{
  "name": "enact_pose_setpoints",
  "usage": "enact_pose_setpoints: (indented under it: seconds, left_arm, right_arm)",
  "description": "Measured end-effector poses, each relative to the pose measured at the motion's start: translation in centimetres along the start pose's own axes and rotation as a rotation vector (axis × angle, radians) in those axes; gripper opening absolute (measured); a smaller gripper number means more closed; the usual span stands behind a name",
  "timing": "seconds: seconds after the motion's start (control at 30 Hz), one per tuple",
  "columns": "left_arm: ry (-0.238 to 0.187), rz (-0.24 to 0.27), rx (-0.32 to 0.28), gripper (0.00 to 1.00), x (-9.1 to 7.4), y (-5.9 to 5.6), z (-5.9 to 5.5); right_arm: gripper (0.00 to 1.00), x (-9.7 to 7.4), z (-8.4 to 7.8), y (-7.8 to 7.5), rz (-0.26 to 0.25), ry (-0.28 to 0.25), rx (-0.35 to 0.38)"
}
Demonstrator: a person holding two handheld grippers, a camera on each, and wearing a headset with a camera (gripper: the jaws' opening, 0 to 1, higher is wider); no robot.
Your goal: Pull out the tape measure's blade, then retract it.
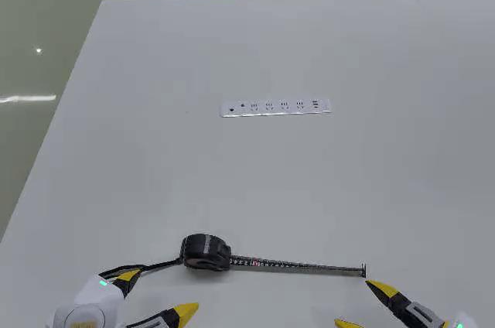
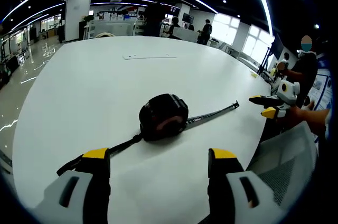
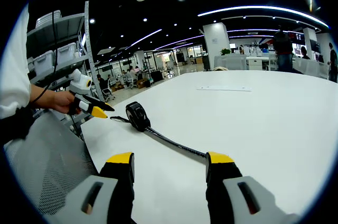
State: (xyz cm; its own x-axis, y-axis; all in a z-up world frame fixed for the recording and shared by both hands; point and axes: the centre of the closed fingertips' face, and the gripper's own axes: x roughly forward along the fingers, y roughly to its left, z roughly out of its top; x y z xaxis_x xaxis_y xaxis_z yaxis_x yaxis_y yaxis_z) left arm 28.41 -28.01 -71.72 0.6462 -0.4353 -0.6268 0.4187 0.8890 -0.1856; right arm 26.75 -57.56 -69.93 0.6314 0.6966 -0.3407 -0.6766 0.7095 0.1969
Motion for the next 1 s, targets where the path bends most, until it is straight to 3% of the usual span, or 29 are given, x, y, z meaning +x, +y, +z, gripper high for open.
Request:
enact_pose_setpoints:
  seconds: [0.33, 0.7, 1.0]
  left_arm:
    - [-0.012, 0.028, -0.043, 0.75, 1.1, -0.2, 1.0]
    - [-0.025, 0.041, -0.066, 0.77, 2.6, -1.2, 2.2]
    - [0.002, 0.092, -0.082, 0.77, 3.7, -0.9, 1.9]
  right_arm:
    - [0.54, -0.1, -0.1, -0.2, 0.002, -0.002, 0.004]
    - [0.54, -0.1, -0.3, 0.2, 0.012, -0.001, 0.012]
    - [0.54, 0.1, -0.5, 0.4, 0.020, 0.000, 0.009]
